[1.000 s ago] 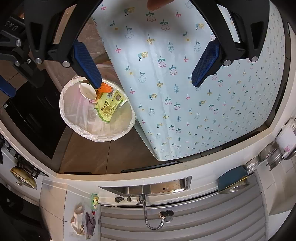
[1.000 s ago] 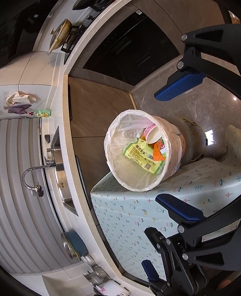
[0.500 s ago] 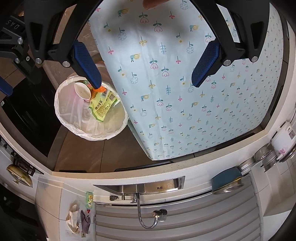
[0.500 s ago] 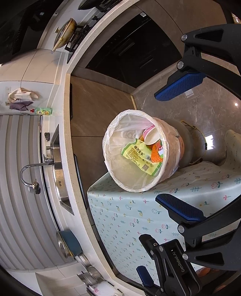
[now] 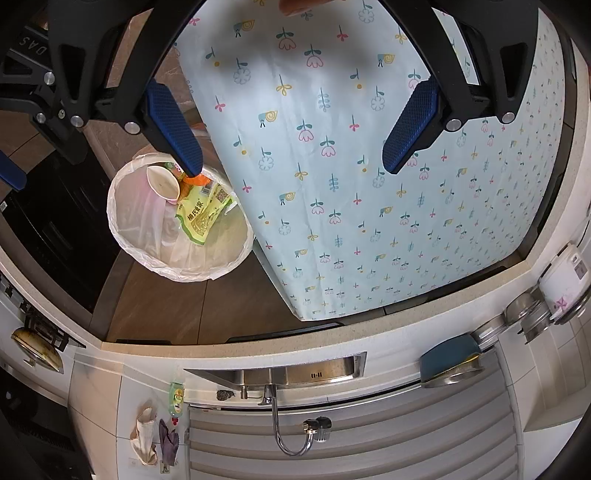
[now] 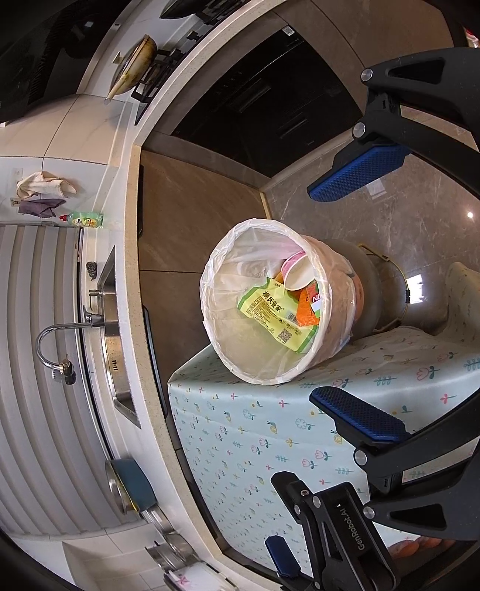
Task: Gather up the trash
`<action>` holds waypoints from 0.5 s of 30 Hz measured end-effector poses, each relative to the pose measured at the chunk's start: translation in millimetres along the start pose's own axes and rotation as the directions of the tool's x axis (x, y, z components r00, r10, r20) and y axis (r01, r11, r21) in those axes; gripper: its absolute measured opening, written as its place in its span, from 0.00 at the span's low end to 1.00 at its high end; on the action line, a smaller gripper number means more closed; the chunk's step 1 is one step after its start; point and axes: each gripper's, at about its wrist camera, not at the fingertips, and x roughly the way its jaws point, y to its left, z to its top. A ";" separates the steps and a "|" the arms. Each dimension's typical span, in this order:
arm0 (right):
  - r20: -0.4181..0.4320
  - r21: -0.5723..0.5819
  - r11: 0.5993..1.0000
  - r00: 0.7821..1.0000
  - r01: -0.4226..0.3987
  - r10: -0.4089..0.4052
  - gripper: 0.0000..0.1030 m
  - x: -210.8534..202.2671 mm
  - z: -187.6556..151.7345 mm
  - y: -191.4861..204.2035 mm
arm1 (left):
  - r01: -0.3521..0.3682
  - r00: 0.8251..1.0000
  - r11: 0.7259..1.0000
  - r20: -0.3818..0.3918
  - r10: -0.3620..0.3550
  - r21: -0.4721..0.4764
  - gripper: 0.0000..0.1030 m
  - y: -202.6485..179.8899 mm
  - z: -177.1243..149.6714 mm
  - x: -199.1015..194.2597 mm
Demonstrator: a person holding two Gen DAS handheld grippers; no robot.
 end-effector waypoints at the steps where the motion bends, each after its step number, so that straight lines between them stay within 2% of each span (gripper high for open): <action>1: 0.000 0.000 1.000 1.000 0.000 0.000 0.94 -0.1 0.0 -0.1 | 0.001 1.000 1.000 0.000 -0.001 0.000 0.91 0.0 0.1 0.0; 15: -0.003 -0.005 1.000 1.000 0.002 -0.002 0.94 1.2 -2.2 0.5 | 0.010 1.000 1.000 -0.009 -0.010 -0.003 0.91 0.0 -3.5 -0.1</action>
